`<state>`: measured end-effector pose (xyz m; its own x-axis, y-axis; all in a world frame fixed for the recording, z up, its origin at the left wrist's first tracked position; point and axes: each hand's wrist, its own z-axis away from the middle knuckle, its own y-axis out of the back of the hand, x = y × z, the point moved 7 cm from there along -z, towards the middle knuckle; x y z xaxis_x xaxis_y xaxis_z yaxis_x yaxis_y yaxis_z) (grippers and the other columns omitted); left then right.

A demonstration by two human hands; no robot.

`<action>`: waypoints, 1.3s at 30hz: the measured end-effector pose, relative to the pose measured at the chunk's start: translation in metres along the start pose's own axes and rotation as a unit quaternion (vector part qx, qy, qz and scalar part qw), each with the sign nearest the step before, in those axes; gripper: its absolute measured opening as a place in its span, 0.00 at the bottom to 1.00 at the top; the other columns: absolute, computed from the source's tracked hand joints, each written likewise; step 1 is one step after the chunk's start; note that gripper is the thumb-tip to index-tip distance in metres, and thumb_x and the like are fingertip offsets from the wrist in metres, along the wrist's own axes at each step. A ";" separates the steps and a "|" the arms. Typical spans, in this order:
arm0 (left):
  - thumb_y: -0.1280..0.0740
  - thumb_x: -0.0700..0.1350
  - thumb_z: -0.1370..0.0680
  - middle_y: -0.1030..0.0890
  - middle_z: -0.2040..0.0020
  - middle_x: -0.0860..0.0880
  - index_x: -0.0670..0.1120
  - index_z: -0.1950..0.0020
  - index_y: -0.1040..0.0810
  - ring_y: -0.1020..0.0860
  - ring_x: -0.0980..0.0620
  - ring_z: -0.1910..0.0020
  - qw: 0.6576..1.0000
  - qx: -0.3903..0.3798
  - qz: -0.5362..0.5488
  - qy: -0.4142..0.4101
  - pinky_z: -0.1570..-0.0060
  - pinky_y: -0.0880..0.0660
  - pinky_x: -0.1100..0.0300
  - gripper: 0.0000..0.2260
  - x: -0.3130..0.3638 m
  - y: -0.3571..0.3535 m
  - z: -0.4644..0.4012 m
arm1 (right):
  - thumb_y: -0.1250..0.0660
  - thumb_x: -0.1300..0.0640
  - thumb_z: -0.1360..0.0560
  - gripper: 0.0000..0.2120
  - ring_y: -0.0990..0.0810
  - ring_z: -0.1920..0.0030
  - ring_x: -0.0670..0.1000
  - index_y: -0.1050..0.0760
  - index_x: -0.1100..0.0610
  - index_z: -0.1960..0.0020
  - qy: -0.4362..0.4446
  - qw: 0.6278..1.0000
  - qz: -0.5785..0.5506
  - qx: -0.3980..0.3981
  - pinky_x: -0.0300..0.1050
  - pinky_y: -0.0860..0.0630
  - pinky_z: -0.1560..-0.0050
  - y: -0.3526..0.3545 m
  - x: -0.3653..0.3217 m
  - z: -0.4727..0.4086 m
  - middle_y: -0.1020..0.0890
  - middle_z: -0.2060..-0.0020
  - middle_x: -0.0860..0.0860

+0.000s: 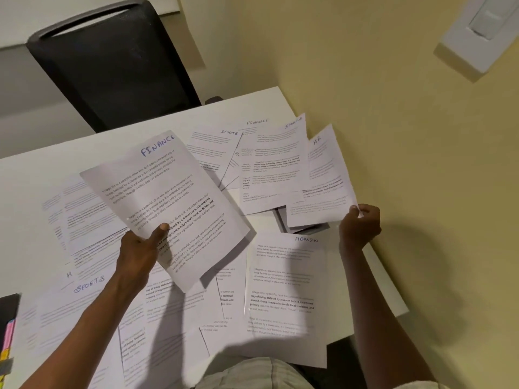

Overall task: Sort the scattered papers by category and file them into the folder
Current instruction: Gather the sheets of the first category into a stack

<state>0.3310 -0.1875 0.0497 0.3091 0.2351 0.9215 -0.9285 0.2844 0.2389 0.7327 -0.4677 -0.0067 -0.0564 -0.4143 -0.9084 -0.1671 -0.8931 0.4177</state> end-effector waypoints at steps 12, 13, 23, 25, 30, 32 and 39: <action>0.29 0.47 0.22 0.18 0.41 0.49 0.46 0.34 0.22 0.19 0.45 0.44 1.000 -0.017 -0.016 -0.005 0.39 0.25 0.41 0.18 0.018 -0.010 -0.022 | 0.33 0.61 0.25 0.17 0.22 0.44 0.63 0.30 0.63 0.38 -0.104 0.992 0.074 -0.023 0.53 0.24 0.49 0.022 0.042 0.020 0.21 0.43 0.61; 0.29 0.47 0.22 0.18 0.41 0.49 0.46 0.34 0.22 0.19 0.45 0.44 1.000 -0.019 -0.018 -0.003 0.39 0.25 0.41 0.17 0.019 -0.012 -0.023 | 0.32 0.60 0.26 0.21 0.23 0.42 0.63 0.32 0.63 0.36 -0.092 0.989 0.115 -0.029 0.55 0.24 0.48 0.022 0.041 0.022 0.23 0.41 0.62; 0.30 0.45 0.22 0.18 0.47 0.55 0.49 0.37 0.23 0.19 0.48 0.46 0.999 -0.043 -0.011 0.031 0.41 0.25 0.42 0.13 0.013 -0.026 -0.038 | 0.33 0.54 0.24 0.27 0.32 0.30 0.60 0.34 0.62 0.28 0.320 0.860 0.254 -0.305 0.54 0.33 0.31 -0.119 -0.037 0.048 0.29 0.30 0.60; 0.30 0.46 0.22 0.18 0.46 0.55 0.51 0.37 0.23 0.19 0.48 0.46 0.998 -0.047 -0.015 0.032 0.42 0.24 0.42 0.13 0.014 -0.028 -0.042 | 0.39 0.46 0.21 0.31 0.43 0.24 0.59 0.43 0.59 0.23 0.325 0.790 0.321 -0.408 0.57 0.42 0.26 -0.163 -0.036 0.057 0.42 0.23 0.57; 0.29 0.50 0.23 0.15 0.45 0.52 0.49 0.35 0.22 0.17 0.48 0.48 0.997 -0.046 -0.050 0.037 0.43 0.22 0.41 0.17 0.013 -0.026 -0.056 | 0.50 0.42 0.19 0.25 0.35 0.27 0.57 0.26 0.56 0.34 0.371 0.681 0.445 -0.448 0.61 0.45 0.27 -0.215 -0.010 0.068 0.28 0.31 0.54; 0.29 0.52 0.24 0.15 0.45 0.53 0.50 0.34 0.22 0.16 0.49 0.48 0.996 -0.046 -0.064 0.038 0.44 0.21 0.42 0.19 0.013 -0.025 -0.063 | 0.48 0.44 0.20 0.25 0.20 0.46 0.59 0.18 0.58 0.55 0.432 0.720 0.413 -0.354 0.58 0.32 0.35 -0.215 -0.023 0.069 0.16 0.56 0.56; 0.29 0.54 0.25 0.15 0.47 0.56 0.52 0.35 0.22 0.16 0.53 0.49 0.996 -0.046 -0.071 0.042 0.46 0.20 0.46 0.19 0.015 -0.028 -0.088 | 0.37 0.53 0.22 0.13 0.20 0.57 0.57 0.20 0.63 0.54 0.337 0.845 0.268 -0.317 0.50 0.22 0.53 -0.293 -0.092 0.023 0.17 0.60 0.57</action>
<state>0.3802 -0.1106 0.0303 0.4552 0.2632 0.8506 -0.8526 0.4041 0.3312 0.7637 -0.1640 -0.0460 0.6517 -0.6045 -0.4582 0.2781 -0.3715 0.8858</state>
